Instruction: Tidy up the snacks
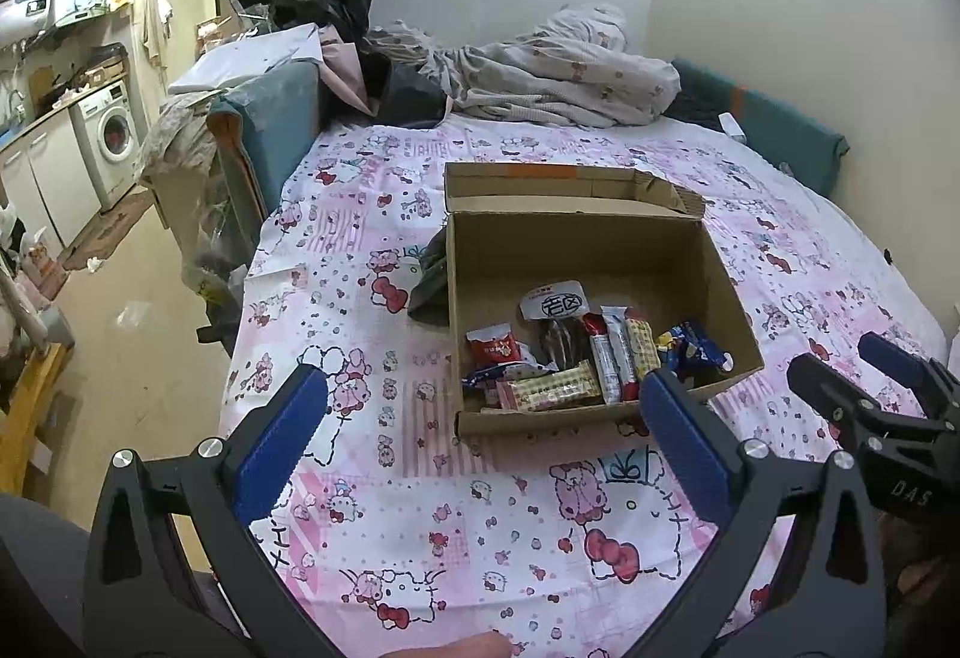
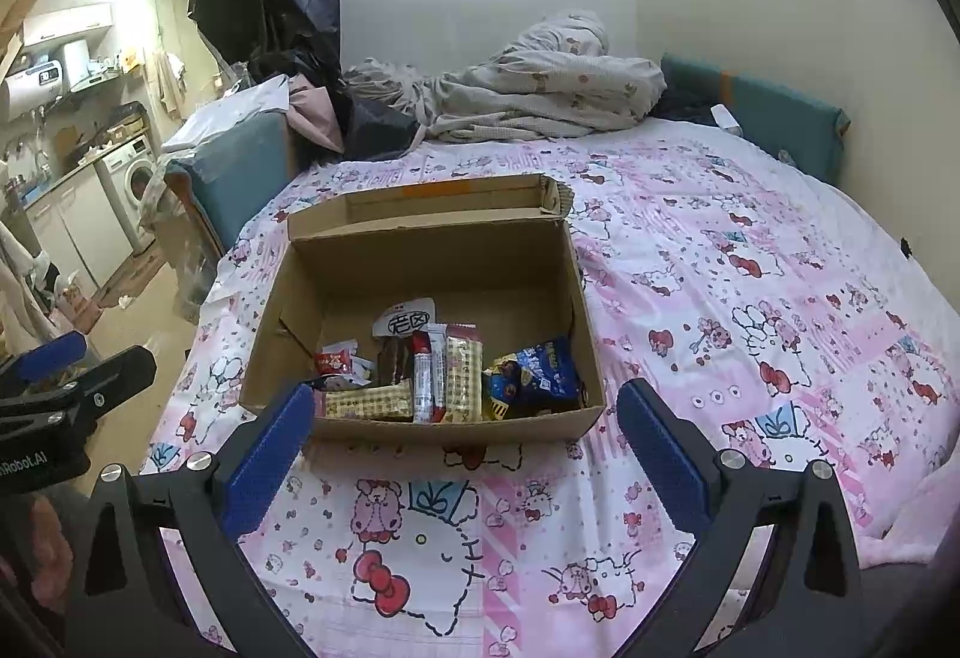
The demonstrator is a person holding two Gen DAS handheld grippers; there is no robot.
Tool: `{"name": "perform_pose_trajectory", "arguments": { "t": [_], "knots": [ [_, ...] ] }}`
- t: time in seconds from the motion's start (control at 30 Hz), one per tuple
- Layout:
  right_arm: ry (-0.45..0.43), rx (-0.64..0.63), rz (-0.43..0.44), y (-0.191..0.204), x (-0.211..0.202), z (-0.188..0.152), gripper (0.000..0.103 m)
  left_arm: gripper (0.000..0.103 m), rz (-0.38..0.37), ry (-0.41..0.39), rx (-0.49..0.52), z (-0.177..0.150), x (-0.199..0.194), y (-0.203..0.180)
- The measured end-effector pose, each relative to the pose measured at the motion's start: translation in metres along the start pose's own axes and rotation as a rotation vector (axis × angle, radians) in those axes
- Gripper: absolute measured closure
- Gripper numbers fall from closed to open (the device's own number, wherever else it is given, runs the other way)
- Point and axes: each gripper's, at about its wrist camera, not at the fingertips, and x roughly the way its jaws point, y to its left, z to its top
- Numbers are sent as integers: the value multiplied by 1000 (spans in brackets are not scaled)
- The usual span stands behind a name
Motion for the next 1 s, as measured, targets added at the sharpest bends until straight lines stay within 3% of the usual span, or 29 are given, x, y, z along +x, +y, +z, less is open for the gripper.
{"name": "perform_pose_trajectory", "arguments": {
  "t": [1.0],
  "knots": [
    [-17,27,3,-5,-3,2,0,0,7,-18,5,2,-4,0]
  ]
}}
